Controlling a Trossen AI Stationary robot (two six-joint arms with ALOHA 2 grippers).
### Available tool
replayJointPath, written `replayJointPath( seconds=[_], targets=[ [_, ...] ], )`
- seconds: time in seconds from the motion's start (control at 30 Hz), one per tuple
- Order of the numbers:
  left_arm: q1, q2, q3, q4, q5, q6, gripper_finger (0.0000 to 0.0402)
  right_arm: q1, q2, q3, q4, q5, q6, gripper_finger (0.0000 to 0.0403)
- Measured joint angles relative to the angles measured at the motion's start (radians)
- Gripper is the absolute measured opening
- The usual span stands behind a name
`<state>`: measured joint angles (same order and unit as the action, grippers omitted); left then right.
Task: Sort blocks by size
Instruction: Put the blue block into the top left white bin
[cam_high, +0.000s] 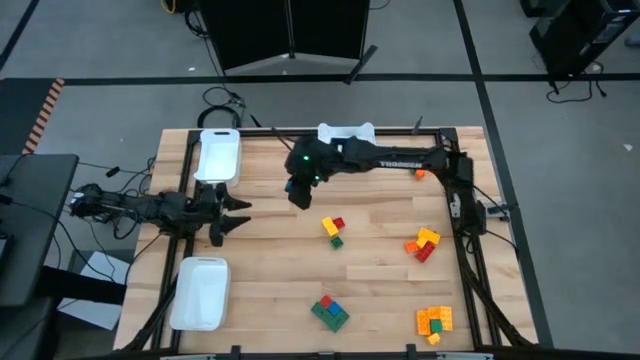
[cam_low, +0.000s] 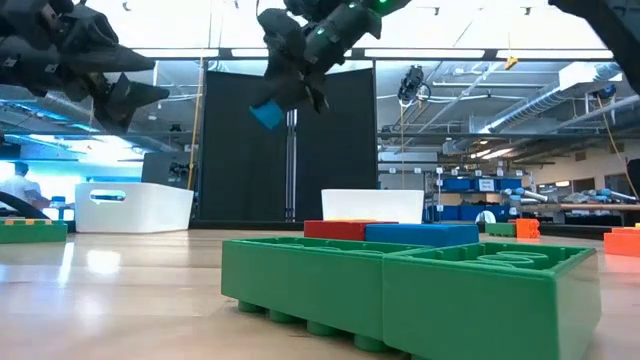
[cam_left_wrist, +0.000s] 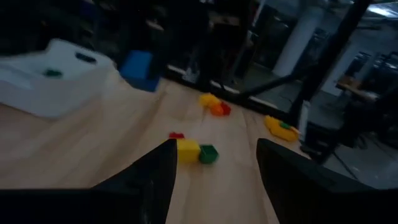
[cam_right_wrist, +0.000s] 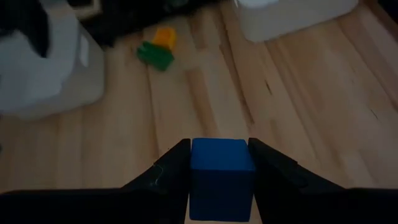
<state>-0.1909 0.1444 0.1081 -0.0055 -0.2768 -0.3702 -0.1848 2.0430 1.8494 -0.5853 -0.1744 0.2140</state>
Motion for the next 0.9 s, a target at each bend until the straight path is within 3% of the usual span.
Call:
replayJointPath(
  seconds=[0.4,0.63,0.73,0.9],
  targets=[
    [0.001,0.011,0.000,0.018,-0.122,0.071,0.0229,0.055,-0.195,-0.324,0.422,0.038,0.089,0.0151],
    [0.001,0.145,0.000,0.050,-0.126,0.452,0.0229,0.055,-0.213,-0.517,0.721,0.013,0.332,0.0145],
    [0.001,0.247,0.000,0.151,-0.129,0.621,0.0229,0.047,-0.213,-0.586,0.854,-0.035,0.464,0.0147],
    [0.001,0.453,0.004,0.386,-0.135,0.855,0.0229,0.037,-0.214,-0.656,0.882,-0.100,0.623,0.0148]
  ],
)
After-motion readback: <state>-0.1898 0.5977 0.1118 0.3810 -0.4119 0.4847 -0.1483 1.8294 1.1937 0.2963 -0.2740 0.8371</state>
